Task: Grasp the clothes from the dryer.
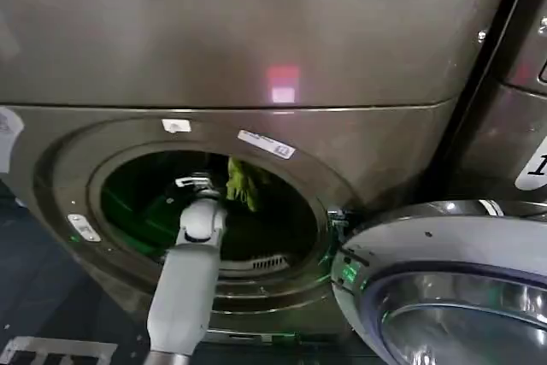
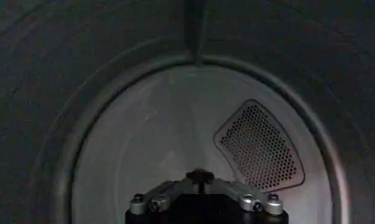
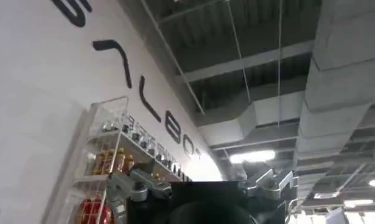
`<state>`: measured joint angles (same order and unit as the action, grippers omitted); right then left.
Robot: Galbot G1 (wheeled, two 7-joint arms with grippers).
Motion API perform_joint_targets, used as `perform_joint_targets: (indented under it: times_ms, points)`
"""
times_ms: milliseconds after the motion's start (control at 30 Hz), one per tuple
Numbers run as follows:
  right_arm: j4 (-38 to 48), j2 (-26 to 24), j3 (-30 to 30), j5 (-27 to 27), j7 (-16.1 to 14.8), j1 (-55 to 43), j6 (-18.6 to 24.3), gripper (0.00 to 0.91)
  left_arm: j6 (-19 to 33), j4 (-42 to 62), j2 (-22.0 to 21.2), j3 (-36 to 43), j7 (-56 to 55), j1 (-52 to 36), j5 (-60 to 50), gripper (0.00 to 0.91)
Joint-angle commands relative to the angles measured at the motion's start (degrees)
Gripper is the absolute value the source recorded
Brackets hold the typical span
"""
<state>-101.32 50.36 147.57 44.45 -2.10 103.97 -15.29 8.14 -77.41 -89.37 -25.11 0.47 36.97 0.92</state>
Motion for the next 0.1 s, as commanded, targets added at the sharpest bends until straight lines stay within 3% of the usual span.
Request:
perform_joint_targets:
  times_ms: [33, 100]
  points:
    - [-0.09, -0.03, 0.03, -0.05, -0.25, 0.06, -0.38, 0.907, -0.48, 0.2, 0.04, -0.09, 0.12, -0.28, -0.4, 0.0]
    - [-0.04, -0.14, 0.17, -0.04, -0.29, 0.11, -0.43, 0.907, -0.46, 0.23, 0.02, -0.09, 0.21, -0.26, -0.45, 0.0]
